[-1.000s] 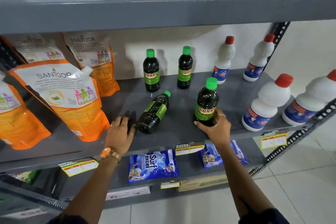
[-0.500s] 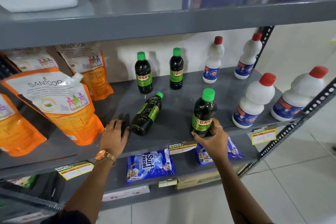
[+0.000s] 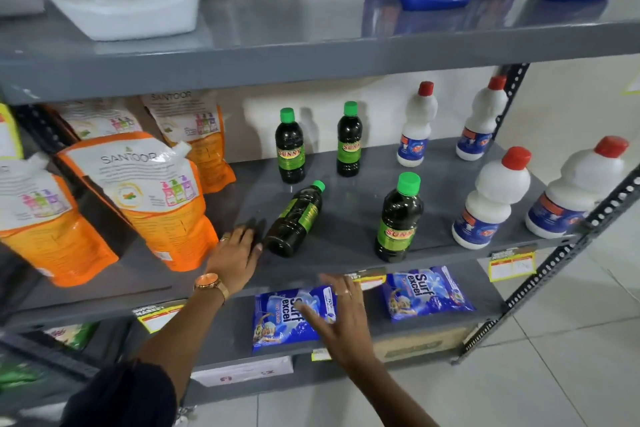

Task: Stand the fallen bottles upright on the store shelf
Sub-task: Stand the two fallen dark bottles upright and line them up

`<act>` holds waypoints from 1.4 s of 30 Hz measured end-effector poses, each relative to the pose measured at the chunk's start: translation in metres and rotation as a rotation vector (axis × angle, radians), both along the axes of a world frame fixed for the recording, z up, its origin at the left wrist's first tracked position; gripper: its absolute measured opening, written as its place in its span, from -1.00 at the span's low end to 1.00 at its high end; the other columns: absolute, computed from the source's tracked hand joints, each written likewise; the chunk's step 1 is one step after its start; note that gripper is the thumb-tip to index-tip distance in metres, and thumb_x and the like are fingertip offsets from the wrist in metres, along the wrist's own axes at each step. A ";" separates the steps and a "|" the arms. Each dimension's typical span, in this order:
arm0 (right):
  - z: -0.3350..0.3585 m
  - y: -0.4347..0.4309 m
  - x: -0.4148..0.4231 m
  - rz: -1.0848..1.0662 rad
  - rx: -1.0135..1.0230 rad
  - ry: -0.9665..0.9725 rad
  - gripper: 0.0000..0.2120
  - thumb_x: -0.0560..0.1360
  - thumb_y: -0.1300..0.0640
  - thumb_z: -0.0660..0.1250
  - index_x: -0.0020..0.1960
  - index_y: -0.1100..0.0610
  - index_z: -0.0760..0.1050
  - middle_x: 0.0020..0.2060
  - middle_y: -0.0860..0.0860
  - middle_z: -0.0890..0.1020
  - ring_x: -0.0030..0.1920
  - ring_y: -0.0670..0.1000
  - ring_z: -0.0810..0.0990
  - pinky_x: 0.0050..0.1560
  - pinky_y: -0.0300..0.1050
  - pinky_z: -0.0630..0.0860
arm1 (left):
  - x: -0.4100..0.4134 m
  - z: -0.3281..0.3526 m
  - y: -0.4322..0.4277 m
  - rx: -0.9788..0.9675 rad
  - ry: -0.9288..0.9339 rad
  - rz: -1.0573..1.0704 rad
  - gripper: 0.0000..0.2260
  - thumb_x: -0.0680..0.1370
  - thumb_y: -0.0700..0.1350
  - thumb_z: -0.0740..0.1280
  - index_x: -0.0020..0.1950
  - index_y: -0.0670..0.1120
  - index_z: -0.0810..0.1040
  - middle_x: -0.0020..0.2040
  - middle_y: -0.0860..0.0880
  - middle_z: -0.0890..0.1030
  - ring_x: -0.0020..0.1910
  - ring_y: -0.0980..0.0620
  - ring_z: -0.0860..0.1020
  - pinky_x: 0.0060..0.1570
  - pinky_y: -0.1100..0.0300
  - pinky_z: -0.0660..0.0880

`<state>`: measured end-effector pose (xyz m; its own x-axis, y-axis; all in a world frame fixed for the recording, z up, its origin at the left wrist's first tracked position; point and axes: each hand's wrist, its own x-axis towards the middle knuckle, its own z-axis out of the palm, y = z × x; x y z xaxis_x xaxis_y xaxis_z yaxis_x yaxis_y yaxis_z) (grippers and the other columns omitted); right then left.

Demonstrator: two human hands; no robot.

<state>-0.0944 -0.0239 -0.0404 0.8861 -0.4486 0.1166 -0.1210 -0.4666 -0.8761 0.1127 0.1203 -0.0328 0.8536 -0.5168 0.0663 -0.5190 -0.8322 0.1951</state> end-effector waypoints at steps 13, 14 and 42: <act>0.052 -0.006 0.187 -0.267 0.159 0.388 -0.38 0.28 -0.23 0.46 0.15 0.18 0.51 -0.03 0.08 0.60 0.00 0.10 0.59 -0.04 -0.10 0.49 | 0.001 -0.002 0.016 -0.216 0.059 -0.041 -0.52 0.58 0.03 0.14 0.46 -0.11 0.23 0.46 -0.19 0.30 0.41 -0.21 0.27 0.35 0.02 0.26; 0.045 -0.004 0.185 -0.294 0.159 0.279 -0.42 0.29 -0.22 0.47 0.10 0.18 0.52 -0.08 0.07 0.61 -0.03 0.10 0.61 -0.07 -0.10 0.50 | 0.003 -0.005 0.016 -0.218 0.044 -0.047 -0.53 0.58 0.02 0.14 0.45 -0.11 0.24 0.45 -0.19 0.31 0.40 -0.21 0.29 0.33 0.00 0.28; 0.016 -0.016 0.193 -0.224 -0.046 0.004 -0.31 0.08 -0.16 0.60 0.12 0.06 0.50 0.05 -0.04 0.50 0.08 -0.06 0.43 0.14 -0.11 0.41 | 0.008 -0.015 0.018 -0.236 -0.037 -0.047 -0.52 0.53 0.10 0.01 0.34 -0.14 0.37 0.40 -0.21 0.38 0.40 -0.19 0.29 0.30 -0.05 0.32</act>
